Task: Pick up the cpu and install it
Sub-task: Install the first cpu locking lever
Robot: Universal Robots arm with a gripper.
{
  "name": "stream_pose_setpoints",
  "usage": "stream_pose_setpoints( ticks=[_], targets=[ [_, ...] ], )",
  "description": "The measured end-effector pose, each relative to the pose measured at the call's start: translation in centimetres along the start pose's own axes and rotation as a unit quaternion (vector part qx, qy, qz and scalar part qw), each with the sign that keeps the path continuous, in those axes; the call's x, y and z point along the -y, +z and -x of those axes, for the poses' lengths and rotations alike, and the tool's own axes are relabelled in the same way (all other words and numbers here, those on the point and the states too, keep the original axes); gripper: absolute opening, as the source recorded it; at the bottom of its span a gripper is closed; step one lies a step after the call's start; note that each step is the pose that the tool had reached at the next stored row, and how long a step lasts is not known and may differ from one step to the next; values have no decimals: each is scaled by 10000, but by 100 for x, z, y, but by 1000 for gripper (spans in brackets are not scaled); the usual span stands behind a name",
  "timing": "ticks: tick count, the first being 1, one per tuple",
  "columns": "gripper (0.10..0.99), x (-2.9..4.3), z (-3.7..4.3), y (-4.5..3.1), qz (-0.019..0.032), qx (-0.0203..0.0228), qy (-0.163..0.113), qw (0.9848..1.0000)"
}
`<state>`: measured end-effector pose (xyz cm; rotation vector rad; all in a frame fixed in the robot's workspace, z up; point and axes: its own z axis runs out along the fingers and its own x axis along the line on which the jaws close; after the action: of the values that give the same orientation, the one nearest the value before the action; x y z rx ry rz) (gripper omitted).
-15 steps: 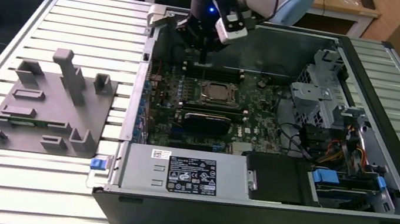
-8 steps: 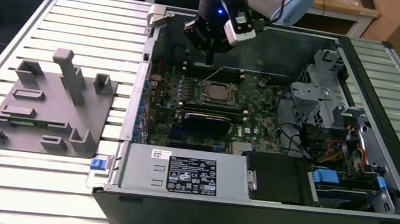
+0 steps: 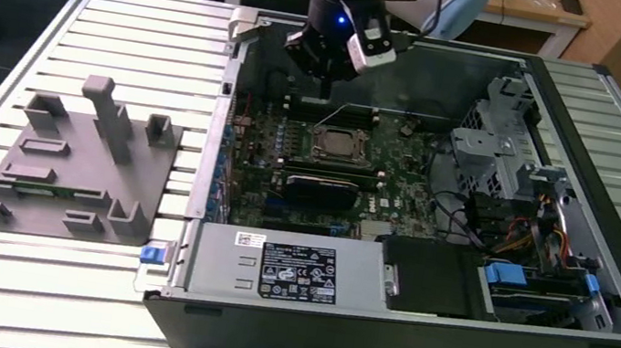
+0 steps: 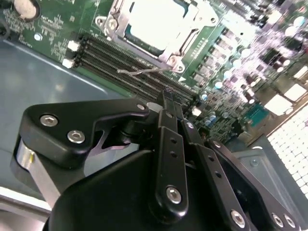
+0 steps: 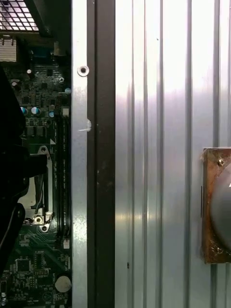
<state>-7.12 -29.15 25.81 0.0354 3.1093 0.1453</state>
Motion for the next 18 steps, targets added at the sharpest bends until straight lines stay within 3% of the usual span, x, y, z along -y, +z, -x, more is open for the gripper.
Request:
stream_pose_setpoints(
  ticks=[18],
  targets=[
    [106, 9, 112, 119, 7, 0, 2, 10000]
  ],
)
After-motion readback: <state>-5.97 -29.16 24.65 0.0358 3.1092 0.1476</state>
